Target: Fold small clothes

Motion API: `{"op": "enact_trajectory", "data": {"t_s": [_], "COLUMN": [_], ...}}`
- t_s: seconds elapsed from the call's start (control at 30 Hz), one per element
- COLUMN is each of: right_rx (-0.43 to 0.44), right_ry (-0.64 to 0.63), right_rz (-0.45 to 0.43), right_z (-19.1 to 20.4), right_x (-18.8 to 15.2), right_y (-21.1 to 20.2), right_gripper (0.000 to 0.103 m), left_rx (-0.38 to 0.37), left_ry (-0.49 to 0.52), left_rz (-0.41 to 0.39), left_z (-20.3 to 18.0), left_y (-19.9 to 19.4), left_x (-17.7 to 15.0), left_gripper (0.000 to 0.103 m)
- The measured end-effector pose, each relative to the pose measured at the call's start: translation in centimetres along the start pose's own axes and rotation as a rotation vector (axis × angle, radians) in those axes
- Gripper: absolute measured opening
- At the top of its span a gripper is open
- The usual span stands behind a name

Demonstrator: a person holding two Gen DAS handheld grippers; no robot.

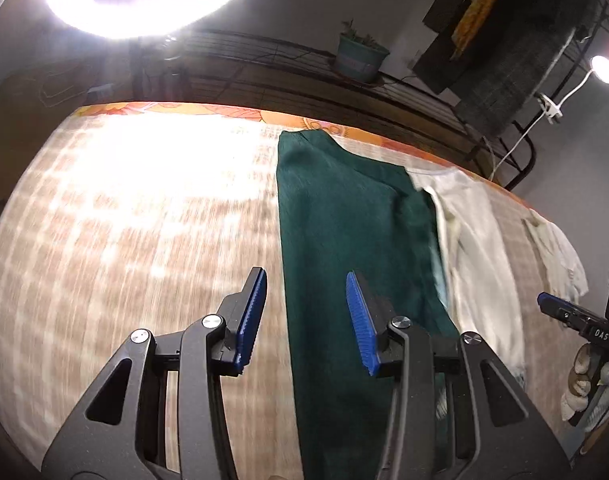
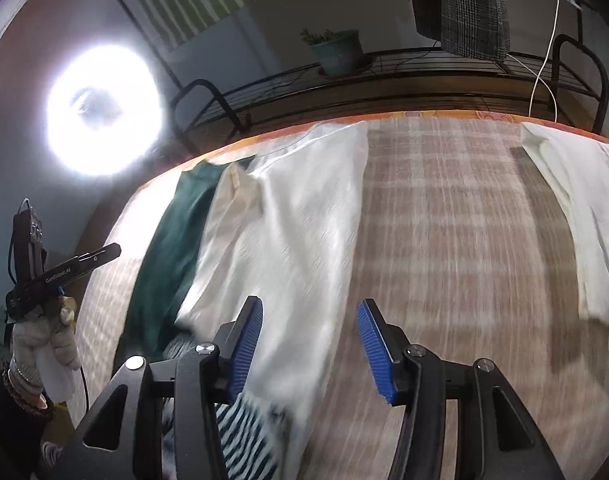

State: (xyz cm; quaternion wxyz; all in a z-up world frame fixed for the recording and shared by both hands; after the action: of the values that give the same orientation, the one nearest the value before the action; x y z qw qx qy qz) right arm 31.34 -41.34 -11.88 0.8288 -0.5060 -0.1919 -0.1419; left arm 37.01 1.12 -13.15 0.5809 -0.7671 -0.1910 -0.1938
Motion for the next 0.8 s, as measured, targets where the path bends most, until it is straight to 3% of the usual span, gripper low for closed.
{"op": "enact_trajectory", "data": {"t_s": [0.4,0.73,0.8], "right_rx": [0.019,0.004,0.013], "right_ry": [0.084,-0.002,-0.016], "right_rz": [-0.019,-0.020,-0.008], "right_z": [-4.9,-3.5,-3.0], "right_x": [8.6,12.8,13.0], "right_y": [6.9,10.9,11.4], "right_gripper": [0.050,0.040,0.031], "left_rx": [0.028,0.036,0.058], "left_ry": [-0.005,0.023,0.067], "left_rz": [0.004,-0.031,-0.043], "left_z": [0.4,-1.1,-1.8], "left_y": [8.6,12.0,12.5], "left_x": [6.7,9.3,9.4], "left_gripper": [0.041,0.041,0.029]}}
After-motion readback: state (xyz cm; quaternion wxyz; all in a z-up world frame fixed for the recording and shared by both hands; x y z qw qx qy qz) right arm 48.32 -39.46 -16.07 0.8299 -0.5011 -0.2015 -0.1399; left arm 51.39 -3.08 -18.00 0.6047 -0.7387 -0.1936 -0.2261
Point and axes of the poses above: each gripper's, at about its wrist camera, not at the fingertips, and y roughly the way its jaws point, z to its left, x to its top, the point moved 3 cm from there along y, roughly the way its jaws point, and after that the axes turned 1 degree about x, right-handed, at the moved point
